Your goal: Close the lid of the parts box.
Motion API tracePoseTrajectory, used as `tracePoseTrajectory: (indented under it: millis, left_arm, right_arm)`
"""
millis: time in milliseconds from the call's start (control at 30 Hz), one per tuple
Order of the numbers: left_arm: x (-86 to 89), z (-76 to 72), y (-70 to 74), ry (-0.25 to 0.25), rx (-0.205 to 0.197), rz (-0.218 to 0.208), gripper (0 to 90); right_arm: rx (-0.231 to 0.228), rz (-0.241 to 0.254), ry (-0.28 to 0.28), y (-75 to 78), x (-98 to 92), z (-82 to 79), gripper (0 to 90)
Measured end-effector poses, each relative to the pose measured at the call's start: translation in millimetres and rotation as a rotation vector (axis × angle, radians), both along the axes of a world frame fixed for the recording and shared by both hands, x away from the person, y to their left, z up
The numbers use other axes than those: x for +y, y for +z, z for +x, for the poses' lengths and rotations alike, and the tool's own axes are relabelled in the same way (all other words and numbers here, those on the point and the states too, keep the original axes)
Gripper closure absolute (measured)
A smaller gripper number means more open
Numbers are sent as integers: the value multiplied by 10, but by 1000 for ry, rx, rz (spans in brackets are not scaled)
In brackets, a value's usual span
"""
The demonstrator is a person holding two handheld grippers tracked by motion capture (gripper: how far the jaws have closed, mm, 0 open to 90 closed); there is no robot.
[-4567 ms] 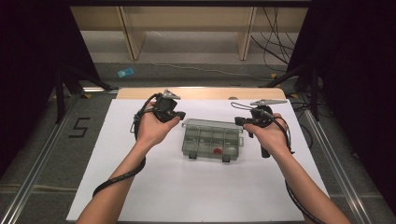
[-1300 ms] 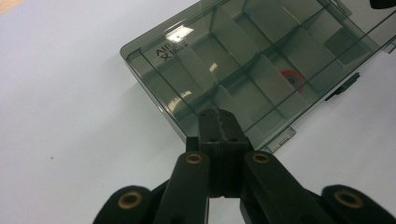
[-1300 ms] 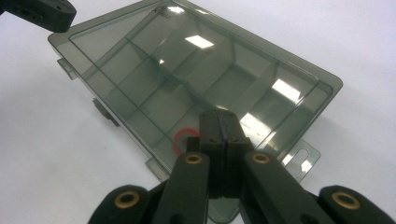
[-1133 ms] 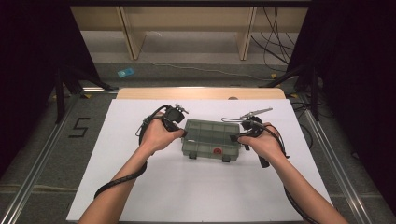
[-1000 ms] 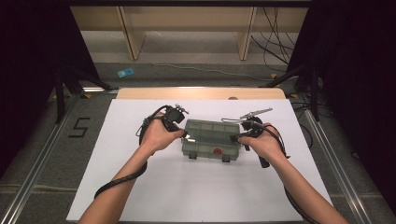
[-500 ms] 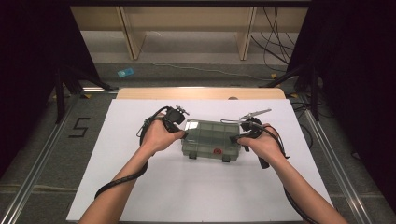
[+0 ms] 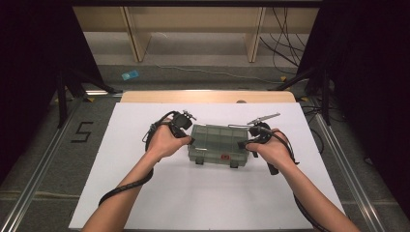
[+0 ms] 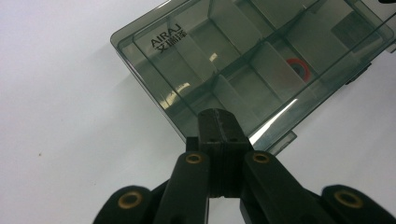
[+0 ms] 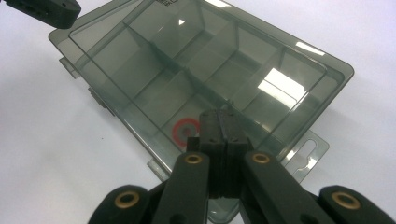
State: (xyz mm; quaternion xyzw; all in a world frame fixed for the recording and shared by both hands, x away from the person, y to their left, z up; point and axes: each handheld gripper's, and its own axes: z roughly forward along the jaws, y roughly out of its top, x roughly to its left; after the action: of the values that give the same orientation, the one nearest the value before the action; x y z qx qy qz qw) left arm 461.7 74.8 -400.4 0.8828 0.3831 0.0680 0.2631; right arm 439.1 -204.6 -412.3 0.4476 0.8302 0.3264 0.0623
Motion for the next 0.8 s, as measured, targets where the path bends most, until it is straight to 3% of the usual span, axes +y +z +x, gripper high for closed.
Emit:
tracePoseTrajectory:
  millis: [133,800]
  left_arm:
    - [6,6,0,-20,9,17,899]
    - [-35,11,-92,-14,23,10,899]
  right_arm:
    - [-5,-1,0,-12,4,0,900]
    - [12,-15,11,-55,22,0,900]
